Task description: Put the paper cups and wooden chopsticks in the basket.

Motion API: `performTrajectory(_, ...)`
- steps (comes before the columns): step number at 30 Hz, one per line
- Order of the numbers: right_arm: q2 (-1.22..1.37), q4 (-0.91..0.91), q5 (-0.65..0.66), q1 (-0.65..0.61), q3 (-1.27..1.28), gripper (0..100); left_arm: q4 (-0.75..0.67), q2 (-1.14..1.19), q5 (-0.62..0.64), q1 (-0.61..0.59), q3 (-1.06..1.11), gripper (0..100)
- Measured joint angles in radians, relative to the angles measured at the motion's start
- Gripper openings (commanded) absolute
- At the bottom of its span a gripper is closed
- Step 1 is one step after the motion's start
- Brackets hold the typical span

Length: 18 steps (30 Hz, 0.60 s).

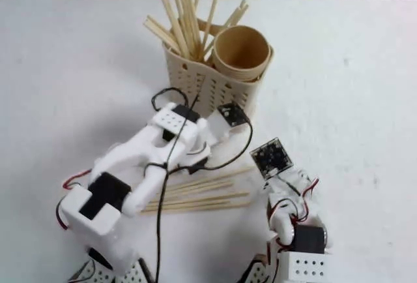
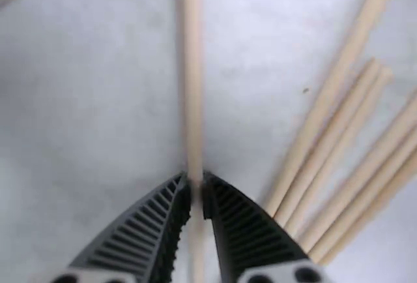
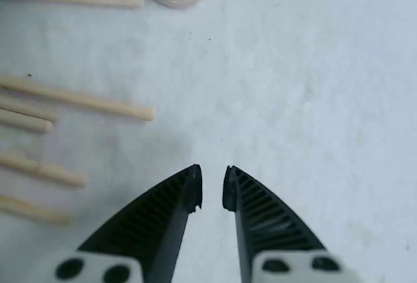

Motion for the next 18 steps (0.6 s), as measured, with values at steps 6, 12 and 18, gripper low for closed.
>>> performTrajectory(6,0.000,0.000,0.000,0.000,0.000,7.0,0.066,-0.181,-0.014,-0.009,0.048,2)
performTrajectory(12,0.000,0.000,0.000,0.000,0.000,7.0,0.146,-0.568,-0.020,-0.009,0.115,2)
performTrajectory(18,0.000,0.000,0.000,0.000,0.000,7.0,0.187,-0.948,-0.020,-0.009,0.115,2)
